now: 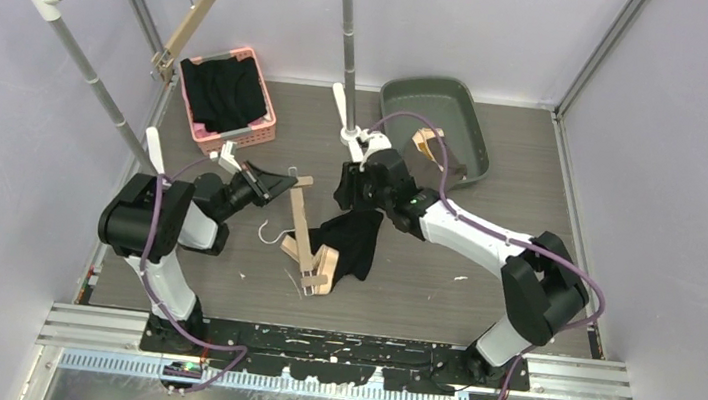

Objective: Clip the underwear to the hanger
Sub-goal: Open the clamp at the hanger, then pick up the underwear from the center of the board, then clamp the underwear onto the hanger.

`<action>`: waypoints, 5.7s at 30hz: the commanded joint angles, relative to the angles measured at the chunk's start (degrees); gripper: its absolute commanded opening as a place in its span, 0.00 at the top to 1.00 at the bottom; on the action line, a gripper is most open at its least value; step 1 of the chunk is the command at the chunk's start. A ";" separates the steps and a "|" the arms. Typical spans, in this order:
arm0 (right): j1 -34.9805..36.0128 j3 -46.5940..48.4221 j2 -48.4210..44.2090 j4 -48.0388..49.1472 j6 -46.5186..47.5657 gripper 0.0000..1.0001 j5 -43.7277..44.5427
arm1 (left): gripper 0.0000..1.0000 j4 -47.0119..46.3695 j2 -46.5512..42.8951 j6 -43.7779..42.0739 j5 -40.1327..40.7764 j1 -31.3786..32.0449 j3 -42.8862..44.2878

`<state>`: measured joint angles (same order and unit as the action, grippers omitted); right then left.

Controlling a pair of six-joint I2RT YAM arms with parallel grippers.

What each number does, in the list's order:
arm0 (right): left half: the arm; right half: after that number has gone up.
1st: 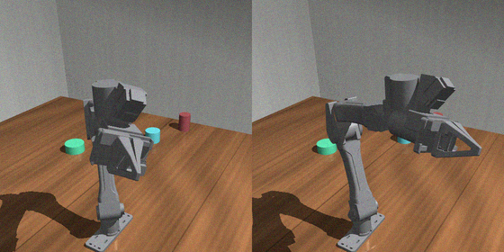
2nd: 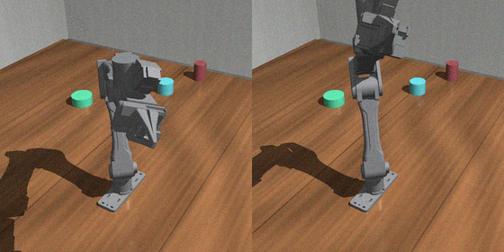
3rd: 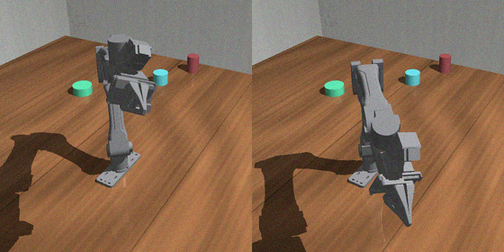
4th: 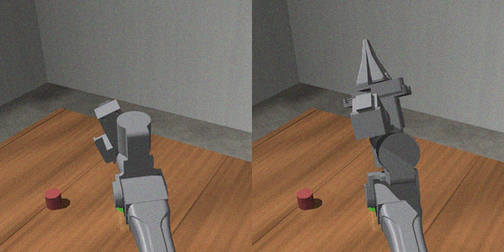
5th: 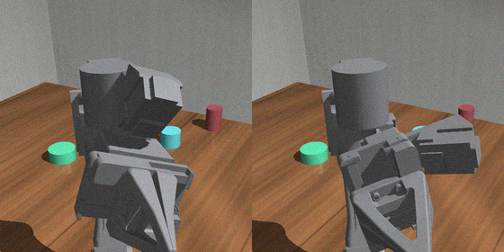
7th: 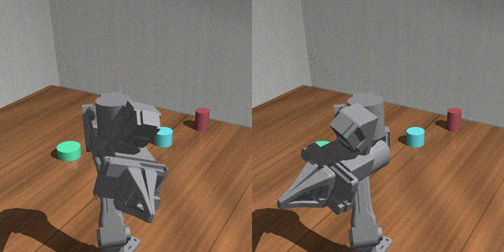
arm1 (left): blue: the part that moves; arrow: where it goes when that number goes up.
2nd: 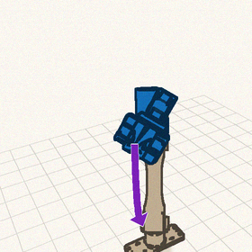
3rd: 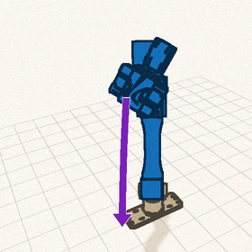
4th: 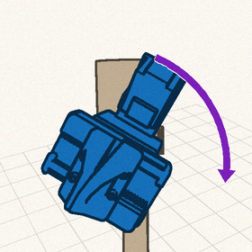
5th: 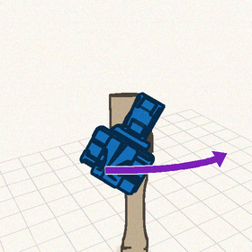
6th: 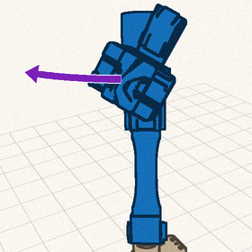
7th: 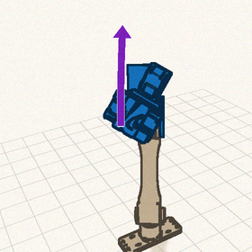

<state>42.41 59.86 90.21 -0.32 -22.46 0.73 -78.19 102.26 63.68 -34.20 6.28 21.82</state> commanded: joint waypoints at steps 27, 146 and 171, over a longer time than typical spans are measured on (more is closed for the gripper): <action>5.80 15.29 19.77 -1.24 12.63 0.44 -14.98 | 1.00 -3.72 -7.51 4.83 -11.83 -13.42 -7.57; 0.49 9.34 6.35 14.55 12.43 0.99 -7.75 | 1.00 -3.72 -13.23 2.67 -10.44 -4.88 -5.22; 0.49 10.78 8.31 14.84 11.68 0.99 -9.12 | 1.00 -3.72 -13.80 3.40 -9.42 -3.53 -4.56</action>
<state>43.24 68.42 99.26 10.13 -10.72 -7.73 -78.61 89.12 66.65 -43.70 1.93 15.46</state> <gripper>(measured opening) 0.033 0.105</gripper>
